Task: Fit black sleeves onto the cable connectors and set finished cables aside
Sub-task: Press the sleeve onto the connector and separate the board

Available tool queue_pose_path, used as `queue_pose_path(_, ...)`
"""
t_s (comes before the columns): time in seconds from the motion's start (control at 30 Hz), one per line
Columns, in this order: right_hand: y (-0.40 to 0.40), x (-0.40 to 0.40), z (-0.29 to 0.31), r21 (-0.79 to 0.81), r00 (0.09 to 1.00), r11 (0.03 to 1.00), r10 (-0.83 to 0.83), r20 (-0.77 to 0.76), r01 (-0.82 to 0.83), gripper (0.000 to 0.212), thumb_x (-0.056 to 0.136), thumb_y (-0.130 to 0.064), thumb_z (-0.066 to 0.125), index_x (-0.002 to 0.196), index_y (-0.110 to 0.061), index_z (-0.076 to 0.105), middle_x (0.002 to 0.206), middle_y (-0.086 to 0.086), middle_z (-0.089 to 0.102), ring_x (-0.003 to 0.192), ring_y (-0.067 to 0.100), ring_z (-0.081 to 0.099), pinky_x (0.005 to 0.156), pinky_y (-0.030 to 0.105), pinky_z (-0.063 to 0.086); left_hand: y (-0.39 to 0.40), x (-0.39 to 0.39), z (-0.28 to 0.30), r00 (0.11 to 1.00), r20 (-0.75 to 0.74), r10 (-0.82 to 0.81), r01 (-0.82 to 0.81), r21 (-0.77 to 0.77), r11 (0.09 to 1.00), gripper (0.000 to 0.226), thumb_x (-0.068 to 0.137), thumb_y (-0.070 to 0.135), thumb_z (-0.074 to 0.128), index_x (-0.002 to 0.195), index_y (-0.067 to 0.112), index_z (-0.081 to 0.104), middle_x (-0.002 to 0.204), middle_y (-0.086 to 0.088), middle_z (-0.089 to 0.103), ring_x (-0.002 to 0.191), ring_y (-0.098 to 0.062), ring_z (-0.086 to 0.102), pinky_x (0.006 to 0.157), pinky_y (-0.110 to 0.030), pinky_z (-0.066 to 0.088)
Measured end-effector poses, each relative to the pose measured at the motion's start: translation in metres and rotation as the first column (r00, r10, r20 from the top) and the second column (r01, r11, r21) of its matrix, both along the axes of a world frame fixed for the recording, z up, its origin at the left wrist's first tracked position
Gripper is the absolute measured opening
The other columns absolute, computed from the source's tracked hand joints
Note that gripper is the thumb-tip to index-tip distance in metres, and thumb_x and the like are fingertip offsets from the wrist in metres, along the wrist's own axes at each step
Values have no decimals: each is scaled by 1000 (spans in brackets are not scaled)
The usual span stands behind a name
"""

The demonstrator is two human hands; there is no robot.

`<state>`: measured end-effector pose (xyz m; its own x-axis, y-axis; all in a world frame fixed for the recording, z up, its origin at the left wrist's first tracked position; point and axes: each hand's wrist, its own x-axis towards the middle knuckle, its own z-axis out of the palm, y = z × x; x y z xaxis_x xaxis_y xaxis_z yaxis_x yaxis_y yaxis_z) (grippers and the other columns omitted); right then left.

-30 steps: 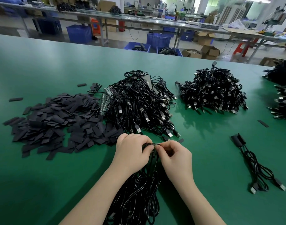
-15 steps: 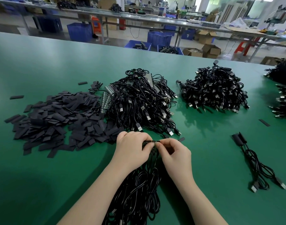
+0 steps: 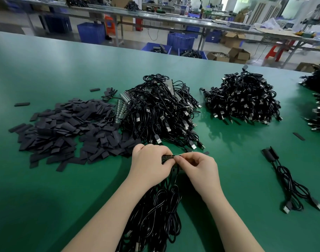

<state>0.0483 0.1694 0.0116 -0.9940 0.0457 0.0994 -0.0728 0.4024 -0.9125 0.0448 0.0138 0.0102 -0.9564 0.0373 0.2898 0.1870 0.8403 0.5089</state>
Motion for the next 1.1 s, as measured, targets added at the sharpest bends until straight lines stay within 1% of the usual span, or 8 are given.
queue_pose_path(0.2, -8, 3, -4, 3, 995, 998, -64, -73, 65, 15, 82, -19, 79, 70, -22, 71, 69, -16, 69, 61, -1, 61, 57, 10, 45, 4, 2, -1, 997, -29, 73, -72, 4, 997, 15, 89, 46, 58, 93, 36, 69, 88, 19, 68, 88, -1, 55, 84, -24, 15)
queue_pose_path(0.37, -11, 3, -6, 7, 991, 997, -81, -108, 82, 19, 83, -18, 78, 68, -25, 69, 69, -17, 69, 61, 1, 60, 56, 11, 44, 5, 2, 0, 995, -30, 91, -91, 11, 996, 15, 88, 46, 59, 92, 36, 69, 87, 18, 67, 90, -2, 56, 82, -25, 16)
queue_pose_path(0.53, -7, 5, -7, -8, 991, 999, -53, -121, 52, 18, 84, -18, 77, 70, -26, 69, 70, -17, 69, 63, 0, 62, 58, 8, 43, 3, -1, -1, 999, 25, 37, -37, -9, 999, 16, 90, 47, 54, 96, 39, 67, 88, 21, 66, 91, -1, 54, 87, -28, 19)
queue_pose_path(0.63, -5, 7, -9, 5, 991, 997, -77, -106, 78, 18, 85, -20, 76, 71, -28, 67, 71, -17, 68, 65, 1, 62, 60, 10, 44, 4, 0, -2, 1000, 27, -14, 15, -29, 999, 19, 91, 47, 51, 102, 41, 65, 97, 24, 64, 101, 0, 50, 85, -26, 13)
queue_pose_path(0.73, -6, 6, -10, 48, 992, 994, -98, -81, 102, 19, 86, -22, 75, 71, -29, 66, 70, -19, 68, 64, -1, 61, 59, 9, 44, 5, 1, -4, 999, 40, -31, 33, -55, 998, 24, 92, 47, 48, 111, 43, 62, 109, 24, 62, 111, -2, 46, 84, -26, 10)
queue_pose_path(0.83, -8, 1, -10, 152, 995, 984, -94, -26, 97, 16, 86, -26, 73, 73, -26, 66, 64, -12, 66, 66, -1, 61, 58, 9, 43, 4, 1, -7, 996, 84, -4, 9, -59, 998, 24, 93, 44, 49, 114, 43, 60, 115, 23, 62, 114, -5, 47, 84, -27, 11)
queue_pose_path(0.93, -12, -4, -8, 255, 996, 963, -90, 9, 85, 17, 87, -29, 72, 74, -23, 63, 66, -11, 64, 63, 1, 59, 54, 11, 40, 3, -2, -9, 989, 143, 38, -31, -50, 998, 25, 93, 42, 50, 115, 43, 62, 118, 20, 63, 116, -8, 49, 85, -30, 14)
queue_pose_path(1.1, -21, -6, -7, 313, 996, 946, -90, -6, 87, 15, 87, -24, 67, 76, -21, 58, 69, -11, 62, 70, 10, 59, 61, 25, 44, 7, -3, -11, 982, 162, 97, -91, -46, 995, 24, 92, 39, 50, 111, 43, 64, 119, 17, 64, 116, -9, 52, 88, -34, 20)
